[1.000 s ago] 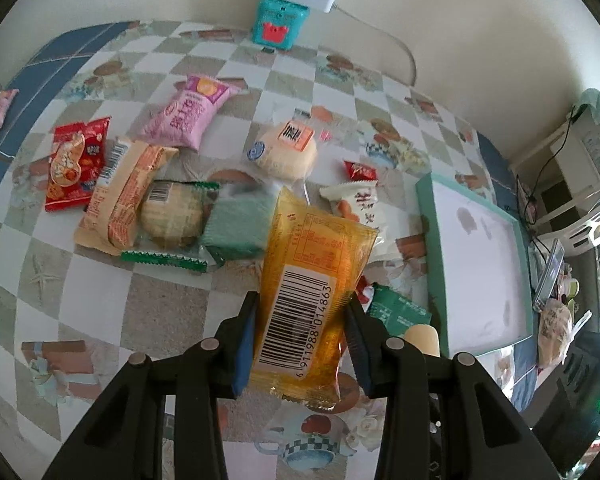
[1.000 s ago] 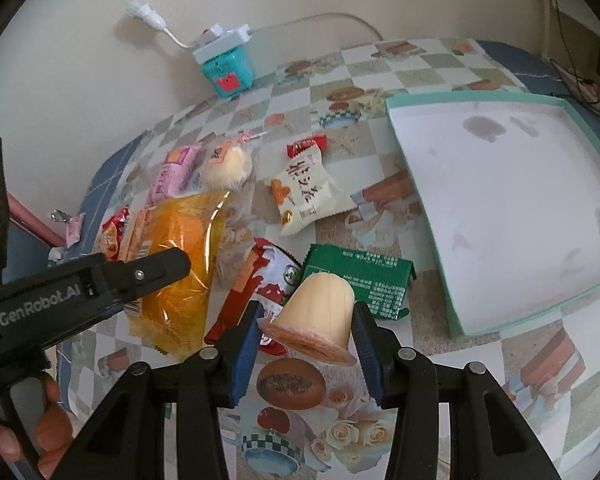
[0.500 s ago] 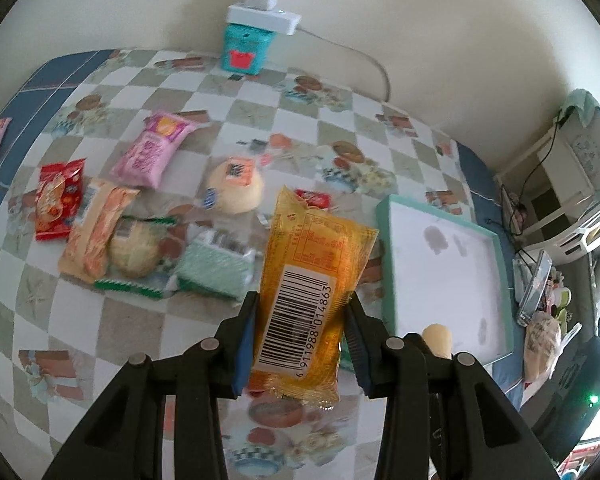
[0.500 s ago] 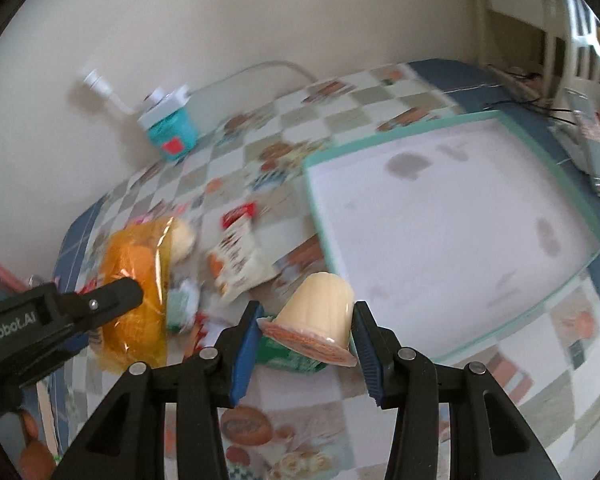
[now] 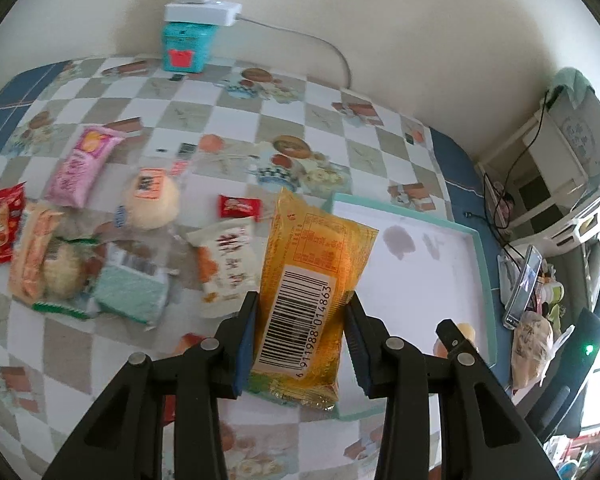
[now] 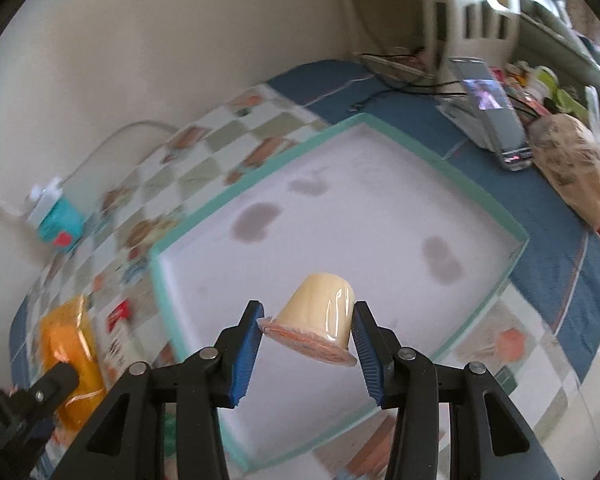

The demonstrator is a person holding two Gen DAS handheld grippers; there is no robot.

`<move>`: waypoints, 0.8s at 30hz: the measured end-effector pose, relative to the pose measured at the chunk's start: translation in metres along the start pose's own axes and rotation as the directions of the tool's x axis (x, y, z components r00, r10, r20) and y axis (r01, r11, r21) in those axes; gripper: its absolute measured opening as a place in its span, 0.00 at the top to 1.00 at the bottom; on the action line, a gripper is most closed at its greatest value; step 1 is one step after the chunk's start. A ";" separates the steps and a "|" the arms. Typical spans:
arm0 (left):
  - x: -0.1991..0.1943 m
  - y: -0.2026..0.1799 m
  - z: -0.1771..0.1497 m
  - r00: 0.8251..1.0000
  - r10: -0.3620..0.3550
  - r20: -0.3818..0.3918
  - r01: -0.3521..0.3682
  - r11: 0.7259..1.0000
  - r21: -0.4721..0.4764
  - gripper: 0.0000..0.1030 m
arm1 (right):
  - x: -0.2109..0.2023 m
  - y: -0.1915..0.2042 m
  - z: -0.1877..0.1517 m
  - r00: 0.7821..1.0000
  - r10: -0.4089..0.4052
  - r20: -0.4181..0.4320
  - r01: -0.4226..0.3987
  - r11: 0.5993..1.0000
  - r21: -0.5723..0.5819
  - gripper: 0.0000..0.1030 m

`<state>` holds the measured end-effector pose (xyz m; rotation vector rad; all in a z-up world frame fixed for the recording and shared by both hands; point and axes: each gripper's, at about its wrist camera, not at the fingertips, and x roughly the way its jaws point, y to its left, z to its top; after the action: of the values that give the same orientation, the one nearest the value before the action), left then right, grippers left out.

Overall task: Organize snacks
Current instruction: 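Carry both snacks over the white tray and open both tools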

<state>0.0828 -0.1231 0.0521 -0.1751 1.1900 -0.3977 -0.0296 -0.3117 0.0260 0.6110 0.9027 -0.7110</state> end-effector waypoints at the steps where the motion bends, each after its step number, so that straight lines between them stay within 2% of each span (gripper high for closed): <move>1: 0.005 -0.004 0.001 1.000 0.001 -0.005 -0.001 1.000 0.004 0.59 | 0.004 -0.005 0.004 1.000 -0.018 0.001 0.018 1.000 0.016 0.53; 9: 0.042 -0.041 0.010 1.000 -0.006 -0.029 0.008 0.997 0.076 0.59 | 0.025 -0.038 0.029 0.993 -0.116 0.008 0.114 0.988 0.105 0.53; 24: 0.100 -0.088 0.025 0.999 -0.030 -0.045 0.038 0.983 0.179 0.58 | 0.059 -0.065 0.053 0.988 -0.155 -0.013 0.154 0.969 0.193 0.53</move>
<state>0.1192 -0.2450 0.0045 -0.0308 1.1870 -0.5388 -0.0282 -0.4080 -0.0103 0.7174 0.8916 -0.9481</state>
